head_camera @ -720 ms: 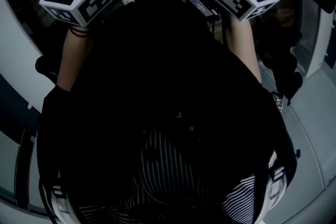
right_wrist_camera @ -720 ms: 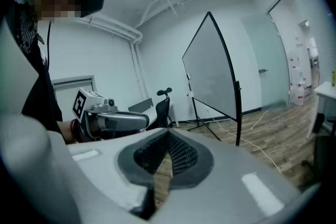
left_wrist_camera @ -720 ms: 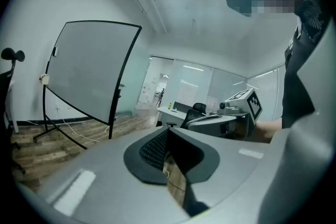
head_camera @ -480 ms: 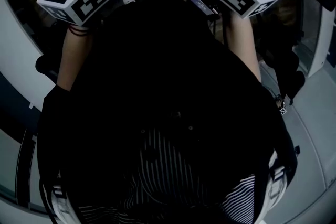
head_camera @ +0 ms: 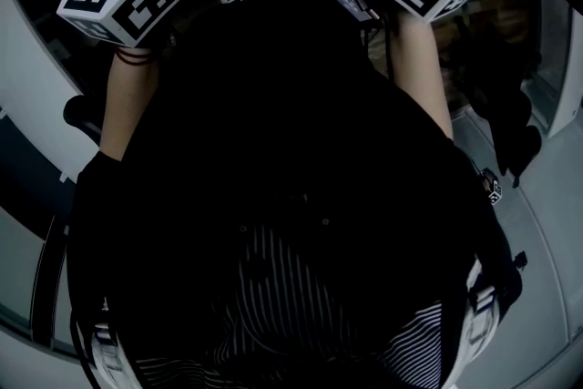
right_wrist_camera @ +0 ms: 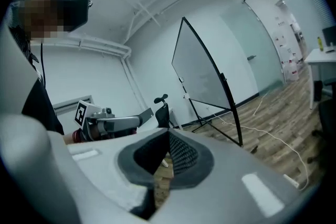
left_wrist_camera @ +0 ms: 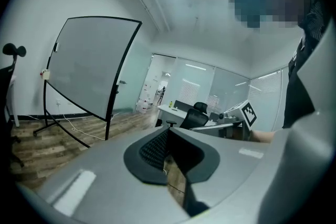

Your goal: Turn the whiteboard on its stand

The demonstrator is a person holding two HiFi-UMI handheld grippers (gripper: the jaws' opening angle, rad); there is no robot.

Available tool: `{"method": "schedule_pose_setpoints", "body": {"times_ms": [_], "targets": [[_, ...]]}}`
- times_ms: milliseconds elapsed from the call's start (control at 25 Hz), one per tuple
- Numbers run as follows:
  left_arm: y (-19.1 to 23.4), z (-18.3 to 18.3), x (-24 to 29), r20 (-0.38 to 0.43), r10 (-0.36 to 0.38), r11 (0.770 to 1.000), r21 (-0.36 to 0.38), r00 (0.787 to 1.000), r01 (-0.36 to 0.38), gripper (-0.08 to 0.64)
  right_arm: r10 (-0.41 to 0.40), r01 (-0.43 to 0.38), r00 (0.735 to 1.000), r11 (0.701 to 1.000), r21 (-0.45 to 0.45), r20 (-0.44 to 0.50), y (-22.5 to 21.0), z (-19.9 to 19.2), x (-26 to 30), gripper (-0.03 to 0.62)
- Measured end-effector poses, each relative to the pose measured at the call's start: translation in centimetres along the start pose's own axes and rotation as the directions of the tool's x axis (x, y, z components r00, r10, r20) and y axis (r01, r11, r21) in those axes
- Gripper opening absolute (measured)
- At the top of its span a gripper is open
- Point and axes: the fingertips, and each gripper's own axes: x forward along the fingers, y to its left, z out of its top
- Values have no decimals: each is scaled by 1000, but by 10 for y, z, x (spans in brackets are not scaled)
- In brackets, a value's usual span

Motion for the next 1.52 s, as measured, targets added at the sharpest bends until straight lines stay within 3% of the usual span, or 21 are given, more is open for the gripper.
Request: {"method": "schedule_pose_setpoints", "body": {"times_ms": [200, 720, 1080, 1240, 1520], "targets": [[-1, 0, 3, -14, 3, 1000, -5, 1000, -3, 3, -30, 30, 1000, 999, -14, -3, -8, -1, -1, 0], [-1, -9, -2, -44, -5, 998, -56, 999, 2, 3, -23, 22, 1000, 994, 108, 8, -19, -12, -10, 0], [-1, 9, 7, -1, -87, 995, -41, 996, 87, 3, -49, 45, 998, 994, 102, 37, -16, 5, -13, 0], [-6, 5, 16, -17, -118, 992, -43, 993, 117, 4, -75, 72, 997, 995, 68, 35, -23, 7, -19, 0], [5, 11, 16, 14, -99, 994, -47, 995, 100, 3, -51, 50, 998, 998, 42, 25, -17, 15, -15, 0]]}}
